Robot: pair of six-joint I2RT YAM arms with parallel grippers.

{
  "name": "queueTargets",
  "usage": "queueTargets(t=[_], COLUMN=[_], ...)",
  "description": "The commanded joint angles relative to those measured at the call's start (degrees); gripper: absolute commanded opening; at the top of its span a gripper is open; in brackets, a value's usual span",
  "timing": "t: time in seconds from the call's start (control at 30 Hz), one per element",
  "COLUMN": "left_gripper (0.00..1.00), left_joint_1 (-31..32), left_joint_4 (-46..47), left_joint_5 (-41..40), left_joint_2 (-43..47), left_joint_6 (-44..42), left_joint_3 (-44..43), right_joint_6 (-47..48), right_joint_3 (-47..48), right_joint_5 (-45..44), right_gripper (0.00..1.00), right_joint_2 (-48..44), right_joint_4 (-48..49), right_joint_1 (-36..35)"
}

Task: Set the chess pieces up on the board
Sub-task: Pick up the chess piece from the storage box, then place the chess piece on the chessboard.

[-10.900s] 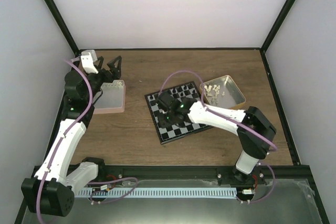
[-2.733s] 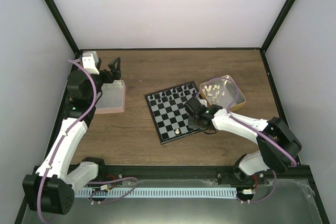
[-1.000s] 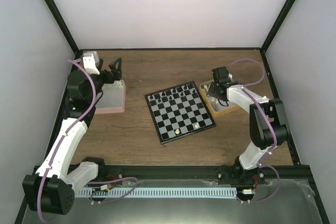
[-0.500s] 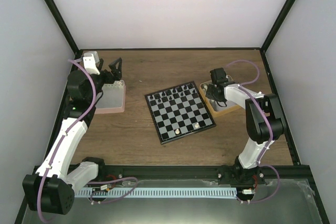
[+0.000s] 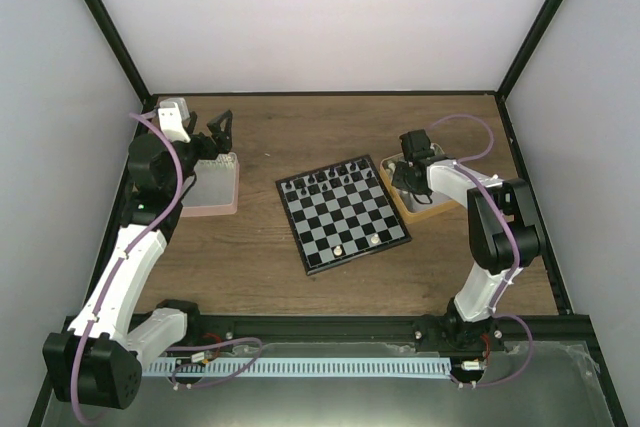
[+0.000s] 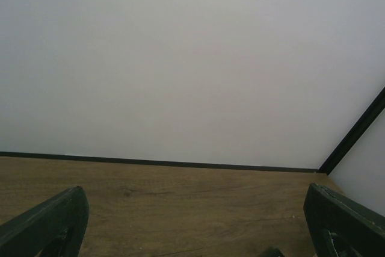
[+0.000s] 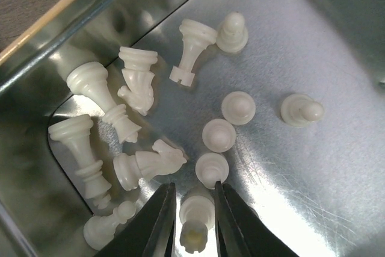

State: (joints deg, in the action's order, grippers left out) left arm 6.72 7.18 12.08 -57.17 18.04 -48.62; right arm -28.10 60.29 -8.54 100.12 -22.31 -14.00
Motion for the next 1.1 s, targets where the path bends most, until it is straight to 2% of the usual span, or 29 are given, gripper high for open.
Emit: queueTargets(t=[0.0, 0.3, 0.5, 0.77, 1.07], left_gripper=[1.00, 1.00, 1.00, 1.00, 1.00], left_joint_1=[-0.30, -0.35, -0.30, -0.30, -0.31], left_joint_4=[0.87, 0.88, 0.89, 0.63, -0.78], left_joint_5=[0.36, 0.45, 0.40, 0.12, -1.44], left_joint_2=[-0.05, -0.31, -0.40, 0.09, 3.09], left_joint_6=[0.33, 0.37, 0.50, 0.05, -1.26], left_joint_3=[0.24, 0.22, 0.22, 0.11, -0.68], right_joint_6=[-0.19, -0.34, -0.31, -0.32, -1.75], right_joint_3=[0.33, -0.57, -0.31, -1.00, -5.45], right_joint_5=[0.16, 0.88, 0.68, 0.57, 4.72], right_gripper=[0.21, 0.17, 0.08, 0.08, 0.08], right_joint_2=[-1.27, -1.17, -1.87, -11.11, -22.16], right_joint_4=[-1.57, -1.14, -1.24, -1.26, -8.29], right_joint_1=[0.22, 0.28, 0.20, 0.12, -3.19])
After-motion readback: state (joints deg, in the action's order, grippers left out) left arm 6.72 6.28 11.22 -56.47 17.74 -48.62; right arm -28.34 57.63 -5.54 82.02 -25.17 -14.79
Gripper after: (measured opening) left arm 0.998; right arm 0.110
